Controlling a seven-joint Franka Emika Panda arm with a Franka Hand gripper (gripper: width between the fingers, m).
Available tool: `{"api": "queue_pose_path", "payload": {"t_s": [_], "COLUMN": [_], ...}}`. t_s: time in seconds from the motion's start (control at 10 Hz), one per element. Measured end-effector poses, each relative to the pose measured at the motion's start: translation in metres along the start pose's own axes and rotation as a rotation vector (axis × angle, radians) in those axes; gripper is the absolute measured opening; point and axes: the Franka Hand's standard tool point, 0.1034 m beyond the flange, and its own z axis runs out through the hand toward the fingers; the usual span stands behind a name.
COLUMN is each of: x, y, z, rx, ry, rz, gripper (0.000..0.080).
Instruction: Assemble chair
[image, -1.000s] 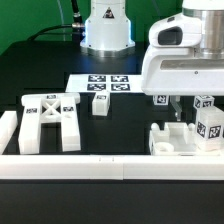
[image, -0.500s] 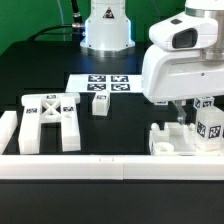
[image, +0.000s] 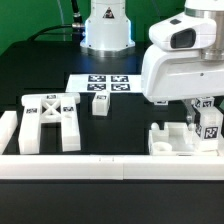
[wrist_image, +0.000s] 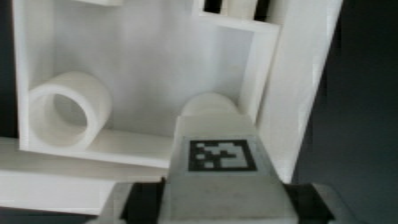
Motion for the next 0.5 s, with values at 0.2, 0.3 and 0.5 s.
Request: {"api": "queue_pose_path", "payload": {"t_s": [0.2, 0.3, 0.5], "x": [0.0003, 0.0008, 0.0009], "y": [-0.0012, -0.0034, -0.0039], "z": [0.0008, 0.0012, 0.0015], "rx": [0.013, 0.014, 0.020], "ry": [0.008, 0.012, 0.013], "rz": [0.192, 0.289, 0.519], "gripper": [0.0289, 0.0289, 0.0289]}}
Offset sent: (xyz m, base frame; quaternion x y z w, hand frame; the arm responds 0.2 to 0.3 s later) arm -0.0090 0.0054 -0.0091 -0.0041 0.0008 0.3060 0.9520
